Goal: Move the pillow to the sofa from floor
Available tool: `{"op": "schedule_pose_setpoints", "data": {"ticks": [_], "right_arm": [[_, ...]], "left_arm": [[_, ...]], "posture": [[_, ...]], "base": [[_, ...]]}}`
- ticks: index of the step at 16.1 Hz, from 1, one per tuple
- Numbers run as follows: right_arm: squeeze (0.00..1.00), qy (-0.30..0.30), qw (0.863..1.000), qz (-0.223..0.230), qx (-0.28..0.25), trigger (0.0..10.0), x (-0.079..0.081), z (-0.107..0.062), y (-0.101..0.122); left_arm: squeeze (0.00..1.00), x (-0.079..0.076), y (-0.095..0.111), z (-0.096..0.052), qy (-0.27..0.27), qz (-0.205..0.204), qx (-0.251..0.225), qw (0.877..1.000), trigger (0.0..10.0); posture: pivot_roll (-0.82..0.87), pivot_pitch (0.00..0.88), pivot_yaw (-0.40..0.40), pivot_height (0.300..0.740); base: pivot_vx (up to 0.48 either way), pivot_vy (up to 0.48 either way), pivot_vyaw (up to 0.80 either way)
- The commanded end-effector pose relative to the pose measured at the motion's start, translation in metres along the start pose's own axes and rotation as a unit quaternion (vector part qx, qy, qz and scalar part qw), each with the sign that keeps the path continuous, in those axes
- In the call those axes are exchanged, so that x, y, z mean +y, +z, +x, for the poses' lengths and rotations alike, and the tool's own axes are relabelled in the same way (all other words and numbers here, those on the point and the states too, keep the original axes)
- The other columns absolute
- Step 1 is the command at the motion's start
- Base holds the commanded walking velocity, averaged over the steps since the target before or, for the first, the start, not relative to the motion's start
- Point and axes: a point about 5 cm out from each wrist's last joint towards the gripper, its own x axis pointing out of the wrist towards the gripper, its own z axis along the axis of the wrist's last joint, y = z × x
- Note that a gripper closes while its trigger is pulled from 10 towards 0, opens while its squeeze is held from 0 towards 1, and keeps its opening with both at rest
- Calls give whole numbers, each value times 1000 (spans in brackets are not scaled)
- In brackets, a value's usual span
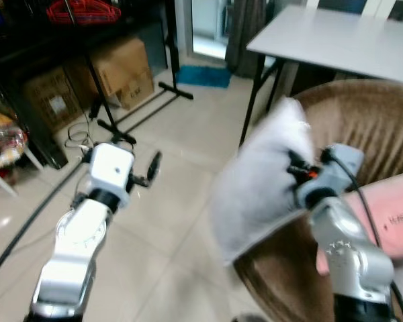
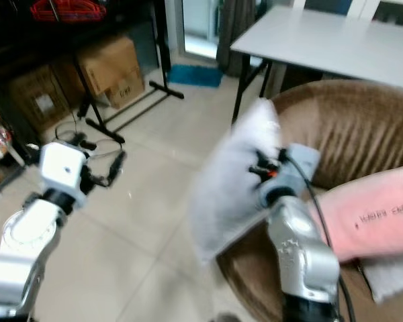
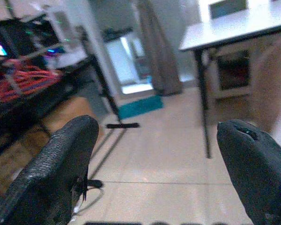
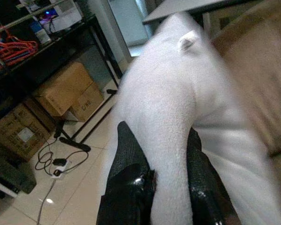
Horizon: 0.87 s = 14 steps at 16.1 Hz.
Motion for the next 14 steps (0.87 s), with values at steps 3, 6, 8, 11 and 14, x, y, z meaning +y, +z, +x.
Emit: {"op": "schedule_pose_setpoints", "data": {"ticks": [3,6,8,11,14], "right_arm": [[0,39,998,4,-50,10000,20,0,17],[0,40,998,8,-44,10000,21,0,16],[0,44,998,11,-42,10000,22,0,15],[0,47,998,8,-36,10000,23,0,14],[0,50,998,4,-33,10000,24,0,13]], "left_arm": [[0,8,-9,-6,9,15,24,1000,10000],[0,8,-9,-5,8,17,23,1000,10000],[0,9,-10,-7,11,20,26,999,10000],[0,10,-11,-7,12,19,27,999,10000],[0,6,-11,-10,-12,9,22,1000,10000]], "posture": [[-82,0,55,740],[-81,0,54,740],[-81,0,54,740],[-81,0,54,740],[-71,0,43,740]], "base": [[0,0,0],[0,0,-267],[0,0,-800],[0,0,-800],[0,0,-800]]}}
